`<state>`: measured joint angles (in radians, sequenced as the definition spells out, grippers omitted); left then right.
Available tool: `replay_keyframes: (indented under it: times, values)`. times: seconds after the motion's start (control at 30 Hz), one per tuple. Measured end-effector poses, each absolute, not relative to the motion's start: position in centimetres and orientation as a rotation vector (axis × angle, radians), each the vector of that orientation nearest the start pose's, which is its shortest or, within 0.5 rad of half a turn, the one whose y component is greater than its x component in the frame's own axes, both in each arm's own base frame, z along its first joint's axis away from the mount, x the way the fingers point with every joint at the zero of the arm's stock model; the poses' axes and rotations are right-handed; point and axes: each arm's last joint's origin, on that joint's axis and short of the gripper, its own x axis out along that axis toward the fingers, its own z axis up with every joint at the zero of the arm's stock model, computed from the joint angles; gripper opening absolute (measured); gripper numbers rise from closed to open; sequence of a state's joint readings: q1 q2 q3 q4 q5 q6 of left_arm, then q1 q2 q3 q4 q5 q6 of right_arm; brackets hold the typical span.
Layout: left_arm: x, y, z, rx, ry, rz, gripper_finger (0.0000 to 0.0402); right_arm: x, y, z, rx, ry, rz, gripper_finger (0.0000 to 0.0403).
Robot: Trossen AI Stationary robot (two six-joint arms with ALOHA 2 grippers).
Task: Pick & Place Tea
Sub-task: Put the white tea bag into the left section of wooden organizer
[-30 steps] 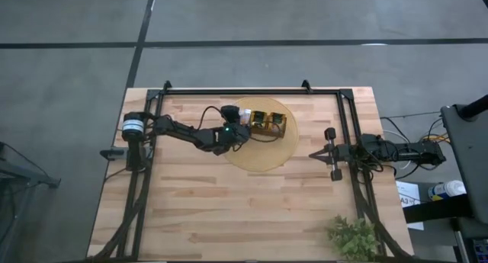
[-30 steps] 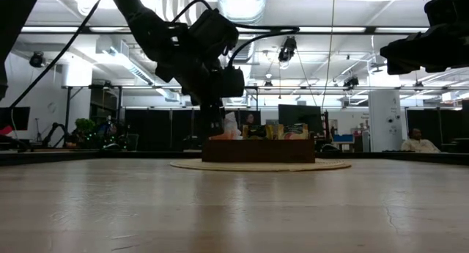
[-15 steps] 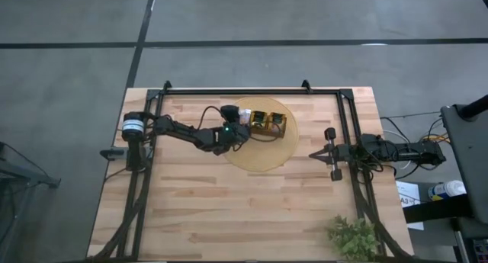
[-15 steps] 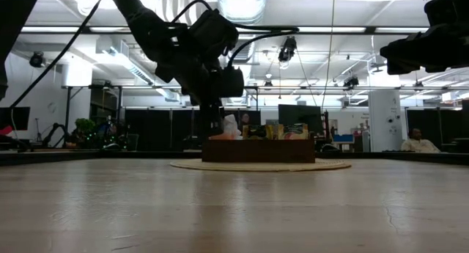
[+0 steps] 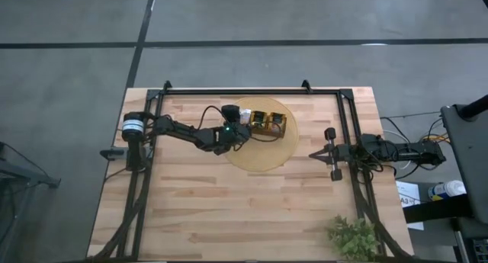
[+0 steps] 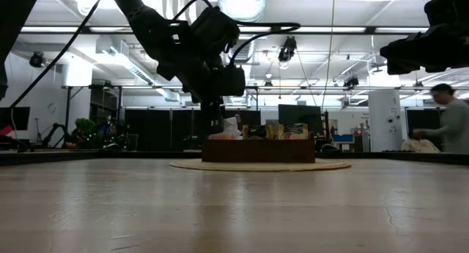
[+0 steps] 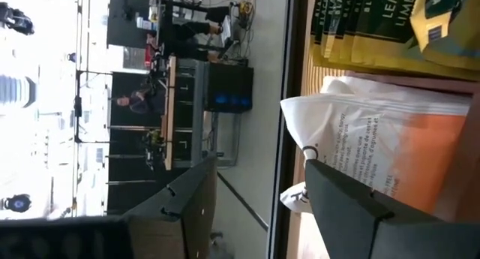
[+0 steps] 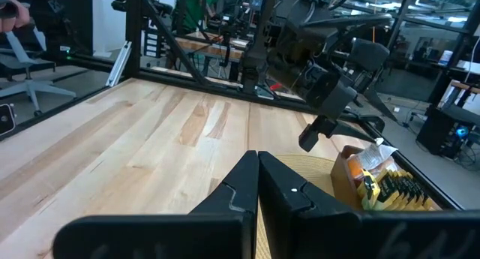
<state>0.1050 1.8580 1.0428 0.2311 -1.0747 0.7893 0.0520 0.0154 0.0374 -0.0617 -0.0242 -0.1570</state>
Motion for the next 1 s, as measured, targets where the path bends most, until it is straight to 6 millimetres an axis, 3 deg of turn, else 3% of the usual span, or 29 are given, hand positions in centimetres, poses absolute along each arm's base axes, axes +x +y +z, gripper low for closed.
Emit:
replay_keyframes:
  times: [0.43,0.7,0.83,1.0]
  values:
    - [37.05,6.3,17.41,0.935,0.961,0.864,0.0197,9.61,0.57,16.91,-0.157,0.034,0.079,0.0009]
    - [37.2,6.37,17.13,0.93,0.947,0.739,0.0199,9.61,0.57,16.9,-0.157,0.034,0.079,0.0009]
    - [37.15,6.74,17.12,0.884,0.929,0.758,0.0221,9.61,0.57,16.91,-0.157,0.034,0.079,0.0009]
    - [37.06,6.9,17.45,0.872,0.919,0.761,0.0279,9.61,0.57,16.91,-0.157,0.034,0.079,0.0009]
